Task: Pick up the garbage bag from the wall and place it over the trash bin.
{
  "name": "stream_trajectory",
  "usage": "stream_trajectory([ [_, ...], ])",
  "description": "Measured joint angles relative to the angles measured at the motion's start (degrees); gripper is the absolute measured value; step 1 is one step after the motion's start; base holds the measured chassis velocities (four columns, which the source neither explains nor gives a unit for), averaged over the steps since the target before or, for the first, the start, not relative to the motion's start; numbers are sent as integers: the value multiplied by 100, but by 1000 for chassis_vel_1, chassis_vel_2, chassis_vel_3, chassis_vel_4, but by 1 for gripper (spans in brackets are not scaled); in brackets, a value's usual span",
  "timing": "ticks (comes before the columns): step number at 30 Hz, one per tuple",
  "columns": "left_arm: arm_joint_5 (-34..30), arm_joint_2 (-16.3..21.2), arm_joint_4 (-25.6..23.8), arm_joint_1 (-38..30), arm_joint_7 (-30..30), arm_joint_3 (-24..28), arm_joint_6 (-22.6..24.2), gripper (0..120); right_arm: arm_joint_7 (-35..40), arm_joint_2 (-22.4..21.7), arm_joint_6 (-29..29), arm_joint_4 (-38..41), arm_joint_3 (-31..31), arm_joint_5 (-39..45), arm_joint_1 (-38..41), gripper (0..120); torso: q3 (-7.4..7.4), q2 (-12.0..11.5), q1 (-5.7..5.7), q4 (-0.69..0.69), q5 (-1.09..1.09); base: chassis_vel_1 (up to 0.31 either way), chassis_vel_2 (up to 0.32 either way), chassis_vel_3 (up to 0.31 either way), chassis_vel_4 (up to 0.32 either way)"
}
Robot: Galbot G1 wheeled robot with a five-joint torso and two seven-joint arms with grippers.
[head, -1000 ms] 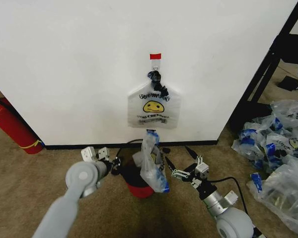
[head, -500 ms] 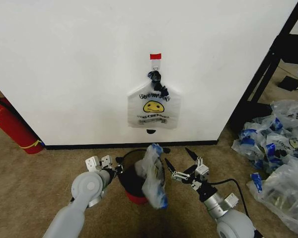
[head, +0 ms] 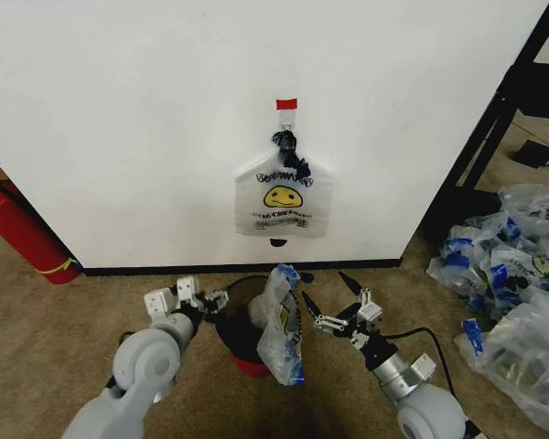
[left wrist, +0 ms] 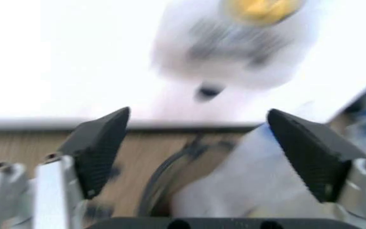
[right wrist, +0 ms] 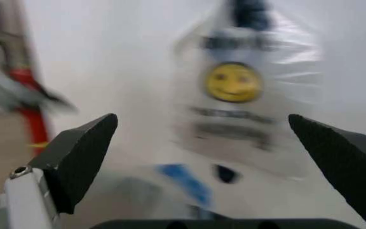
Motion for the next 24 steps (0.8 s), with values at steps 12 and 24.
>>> stream_trajectory([
  [12, 108, -124, -369, -60, 94, 907, 729, 100, 1256, 30, -478, -288, 37, 271, 158, 100, 0, 0, 1, -1, -2, 0, 0, 0, 0],
  [24, -754, -274, 481, -794, -980, 1567, 1075, 94, 1142, 166, -543, -291, -39, 202, 100, 100, 0, 0, 1, 0, -2, 0, 0, 0, 0],
])
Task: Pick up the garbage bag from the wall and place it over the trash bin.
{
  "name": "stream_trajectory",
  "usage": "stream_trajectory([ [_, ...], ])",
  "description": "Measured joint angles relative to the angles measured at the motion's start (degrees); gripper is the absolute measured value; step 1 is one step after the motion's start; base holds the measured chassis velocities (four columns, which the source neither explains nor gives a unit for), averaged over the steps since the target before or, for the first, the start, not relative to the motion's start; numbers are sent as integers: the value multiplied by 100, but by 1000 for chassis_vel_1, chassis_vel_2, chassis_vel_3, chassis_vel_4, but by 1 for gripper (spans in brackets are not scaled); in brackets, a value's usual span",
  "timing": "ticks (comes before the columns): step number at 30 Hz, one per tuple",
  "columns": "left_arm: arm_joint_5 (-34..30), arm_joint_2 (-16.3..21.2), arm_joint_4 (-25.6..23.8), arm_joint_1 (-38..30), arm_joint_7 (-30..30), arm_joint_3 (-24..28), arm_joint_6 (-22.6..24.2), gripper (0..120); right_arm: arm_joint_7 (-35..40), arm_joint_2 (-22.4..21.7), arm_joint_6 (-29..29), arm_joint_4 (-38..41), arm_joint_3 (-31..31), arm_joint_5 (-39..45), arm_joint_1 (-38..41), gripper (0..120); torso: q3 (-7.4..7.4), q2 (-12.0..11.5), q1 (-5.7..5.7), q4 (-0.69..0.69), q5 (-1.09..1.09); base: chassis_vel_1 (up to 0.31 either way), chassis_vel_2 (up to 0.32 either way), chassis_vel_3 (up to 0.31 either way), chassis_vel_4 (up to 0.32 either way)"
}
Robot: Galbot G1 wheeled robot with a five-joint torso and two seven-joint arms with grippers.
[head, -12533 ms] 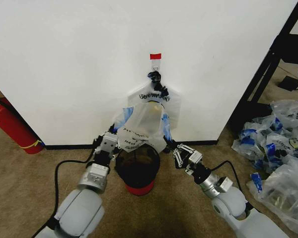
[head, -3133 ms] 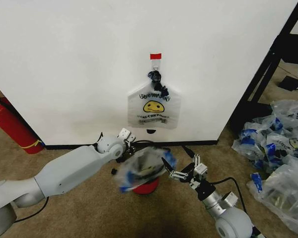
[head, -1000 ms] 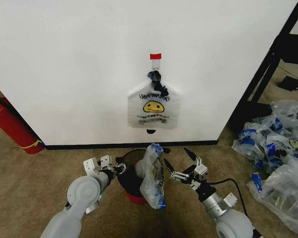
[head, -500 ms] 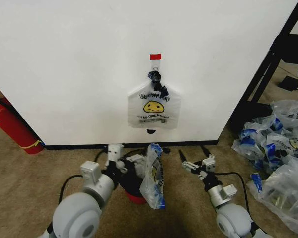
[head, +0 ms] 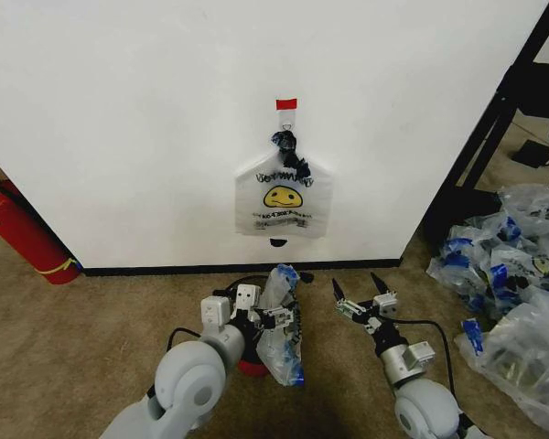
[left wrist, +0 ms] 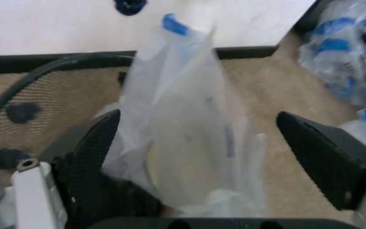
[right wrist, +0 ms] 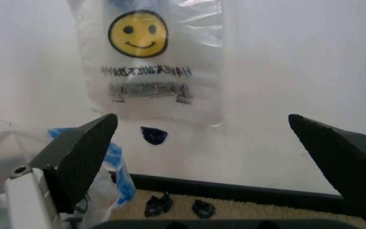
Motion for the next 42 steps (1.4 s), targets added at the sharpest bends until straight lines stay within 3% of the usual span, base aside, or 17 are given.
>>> stream_trajectory([
  [26, 153, -26, 307, 297, 73, -146, -232, 0, -8, 128, -151, -149, -93, 45, 33, 100, 0, 0, 0, 0, 0, 0, 0, 0, 0],
  [42, 868, 36, 777, 555, 322, -357, -603, 0, -86, 145, -251, -254, -229, 192, 43, 100, 0, 0, 0, -1, -1, 0, 0, 0, 0],
])
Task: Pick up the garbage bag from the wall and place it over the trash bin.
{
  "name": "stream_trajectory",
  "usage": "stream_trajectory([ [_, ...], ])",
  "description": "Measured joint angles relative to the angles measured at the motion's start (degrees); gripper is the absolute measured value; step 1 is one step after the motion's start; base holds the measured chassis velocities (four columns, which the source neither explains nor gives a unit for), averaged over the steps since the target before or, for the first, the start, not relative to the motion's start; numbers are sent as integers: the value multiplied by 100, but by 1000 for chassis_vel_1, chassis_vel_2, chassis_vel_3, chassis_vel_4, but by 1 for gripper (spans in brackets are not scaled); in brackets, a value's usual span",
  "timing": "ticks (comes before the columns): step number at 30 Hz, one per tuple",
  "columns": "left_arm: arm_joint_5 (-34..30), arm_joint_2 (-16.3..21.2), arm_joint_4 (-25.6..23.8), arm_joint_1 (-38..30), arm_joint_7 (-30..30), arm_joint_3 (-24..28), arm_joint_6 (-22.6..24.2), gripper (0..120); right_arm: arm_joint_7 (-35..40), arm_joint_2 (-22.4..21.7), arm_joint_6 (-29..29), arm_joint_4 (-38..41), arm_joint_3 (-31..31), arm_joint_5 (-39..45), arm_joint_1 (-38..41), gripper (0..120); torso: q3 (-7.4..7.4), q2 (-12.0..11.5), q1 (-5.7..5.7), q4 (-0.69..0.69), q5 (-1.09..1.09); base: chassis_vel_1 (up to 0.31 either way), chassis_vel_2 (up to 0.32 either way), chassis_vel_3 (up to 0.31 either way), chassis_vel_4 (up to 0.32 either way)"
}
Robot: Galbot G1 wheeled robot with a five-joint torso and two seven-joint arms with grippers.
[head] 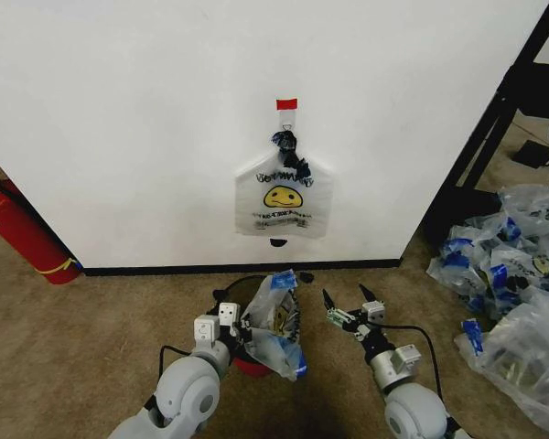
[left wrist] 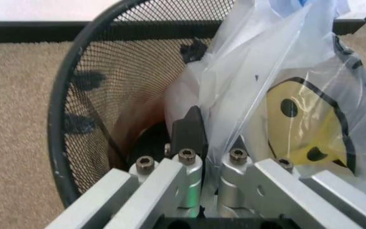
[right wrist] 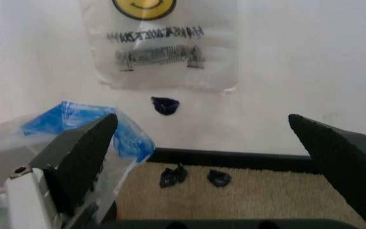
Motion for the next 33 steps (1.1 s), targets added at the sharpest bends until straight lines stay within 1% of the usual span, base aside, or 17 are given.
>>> stream_trajectory([
  [7, 130, 158, -99, 49, 70, -91, -24, 0, -223, -22, -51, 0, 12, 90, -22, 100, 0, 0, 0, 1, 0, 0, 0, 0, 0],
  [10, 179, 287, -118, 26, 117, -100, -42, 0, -786, -119, -82, 3, 37, 713, -19, 100, 0, 0, 0, 2, 0, 0, 0, 0, 0],
  [12, 186, 324, -84, -19, 140, -81, -52, 0, -996, -171, -172, 31, 55, 1119, -7, 100, 0, 0, 0, -1, 0, 0, 0, 0, 0],
  [13, 200, 337, -69, -22, 154, -78, -60, 0, -1093, -217, -325, 46, 41, 1494, 44, 100, 0, 0, 0, -2, 0, 0, 0, 0, 0],
  [14, 200, 337, -69, -22, 154, -78, -60, 0, -1093, -217, -325, 46, 41, 1494, 44, 100, 0, 0, 0, -2, 0, 0, 0, 0, 0],
  [17, 286, 335, -9, 3, 191, -83, -91, 0, -1248, -333, -856, 59, -46, 2389, 249, 100, 0, 0, 0, 2, 0, 0, 0, 0, 0],
  [18, 324, 317, 25, 6, 209, -84, -111, 0, -1342, -362, -1134, 53, -73, 2700, 355, 100, 0, 0, 0, 2, 0, 0, 0, 0, 0],
  [20, 382, 277, 88, 8, 235, -80, -142, 0, -1465, -374, -1522, 1, -127, 3034, 529, 100, 0, 0, 0, 1, 0, 0, 0, 0, 0],
  [21, 408, 256, 117, 10, 252, -68, -156, 0, -1512, -372, -1724, -35, -166, 3150, 639, 100, 0, 0, 0, 1, 0, 0, 0, 0, 0],
  [22, 408, 256, 117, 10, 252, -68, -156, 0, -1512, -372, -1724, -35, -166, 3150, 639, 100, 0, 0, 0, 1, 0, 0, 0, 0, 0],
  [26, 492, 178, 162, 31, 302, -10, -181, 0, -1543, -333, -2424, -202, -457, 3310, 1166, 100, 0, 0, 0, 1, 0, 0, 0, 0, 0],
  [27, 504, 166, 164, 31, 309, -1, -181, 0, -1446, -326, -2602, -222, -536, 3318, 1294, 100, 0, 0, 0, 2, 1, 0, 0, 0, 0],
  [29, 524, 144, 166, 22, 322, 25, -182, 0, -1008, -303, -3130, -256, -750, 3392, 1643, 100, 0, 0, 0, 2, -1, 0, 0, 0, 0],
  [30, 524, 144, 166, 22, 322, 25, -182, 0, -1008, -303, -3130, -256, -750, 3392, 1643, 100, 0, 0, 0, 2, -1, 0, 0, 0, 0],
  [31, 525, 140, 166, 17, 323, 30, -182, 0, -878, -289, -3259, -267, -815, 3430, 1725, 100, 0, 0, 0, 2, -1, 0, 0, 0, 0],
  [33, 527, 136, 161, 8, 325, 37, -182, 0, -417, -242, -3673, -329, -999, 3557, 1994, 100, 0, 0, 0, 1, 1, 0, 0, 0, 0],
])
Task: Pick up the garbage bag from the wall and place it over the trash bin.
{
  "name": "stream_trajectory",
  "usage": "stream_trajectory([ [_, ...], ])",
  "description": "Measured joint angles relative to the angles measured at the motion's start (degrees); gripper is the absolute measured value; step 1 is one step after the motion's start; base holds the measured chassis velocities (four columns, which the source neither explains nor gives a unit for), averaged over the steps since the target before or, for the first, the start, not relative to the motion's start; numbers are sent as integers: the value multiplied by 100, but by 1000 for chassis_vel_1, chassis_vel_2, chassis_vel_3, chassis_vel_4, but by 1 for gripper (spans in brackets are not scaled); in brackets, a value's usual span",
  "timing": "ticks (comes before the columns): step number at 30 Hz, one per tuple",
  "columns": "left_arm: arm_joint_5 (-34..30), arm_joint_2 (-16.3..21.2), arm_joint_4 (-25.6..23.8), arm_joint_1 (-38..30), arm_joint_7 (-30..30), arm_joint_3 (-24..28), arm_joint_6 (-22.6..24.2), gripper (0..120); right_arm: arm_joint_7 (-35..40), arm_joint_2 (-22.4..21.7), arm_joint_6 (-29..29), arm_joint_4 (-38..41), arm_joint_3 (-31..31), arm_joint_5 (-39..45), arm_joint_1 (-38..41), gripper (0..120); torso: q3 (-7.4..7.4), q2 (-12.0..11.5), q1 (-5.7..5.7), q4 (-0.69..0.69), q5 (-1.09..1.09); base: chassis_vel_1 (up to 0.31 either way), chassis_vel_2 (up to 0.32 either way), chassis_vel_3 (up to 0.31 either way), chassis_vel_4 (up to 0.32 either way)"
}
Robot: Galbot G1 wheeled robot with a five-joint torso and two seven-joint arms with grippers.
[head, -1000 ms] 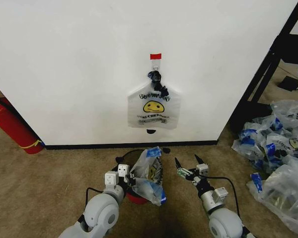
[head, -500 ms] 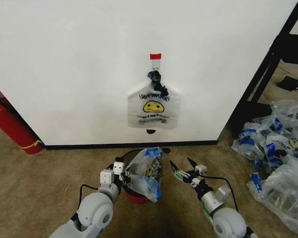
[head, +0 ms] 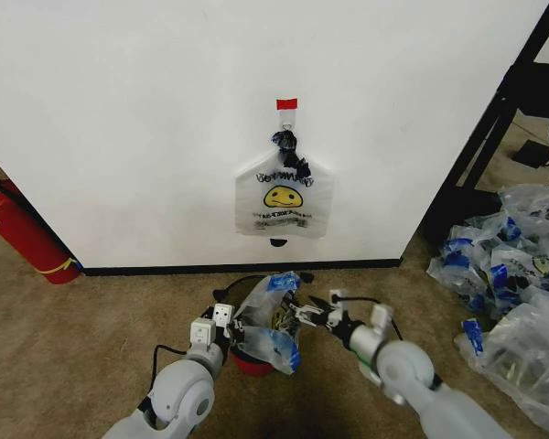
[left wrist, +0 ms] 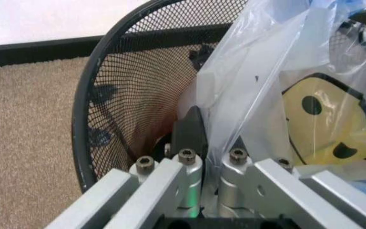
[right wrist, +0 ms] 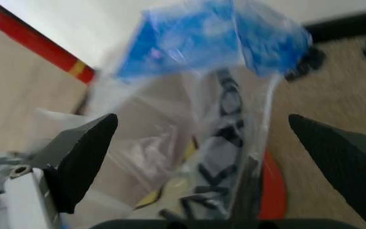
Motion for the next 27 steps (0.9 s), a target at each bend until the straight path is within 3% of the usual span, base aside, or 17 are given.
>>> stream_trajectory([
  [3, 0, 3, -37, 11, 0, 1, 1, 0, 530, 75, -466, -97, -219, 128, 268, 100, 0, 0, 0, 0, 0, 0, 0, 0, 0],
  [10, 0, 47, -83, 16, 5, -2, 0, 0, 804, 184, -970, -325, -373, 351, 457, 100, 0, 0, 0, -1, -1, 0, 0, 0, 0],
  [20, 12, 83, -98, 41, 10, -5, -23, 0, 928, 442, -1098, -599, -201, 552, 559, 99, 0, 0, -1, 0, 0, 0, 0, 0, 0],
  [27, 37, 69, -112, 77, 9, -9, -44, 0, 1308, 446, -1147, -481, -103, 735, 477, 79, 0, 0, -1, 0, 0, 0, 0, 0, 0],
])
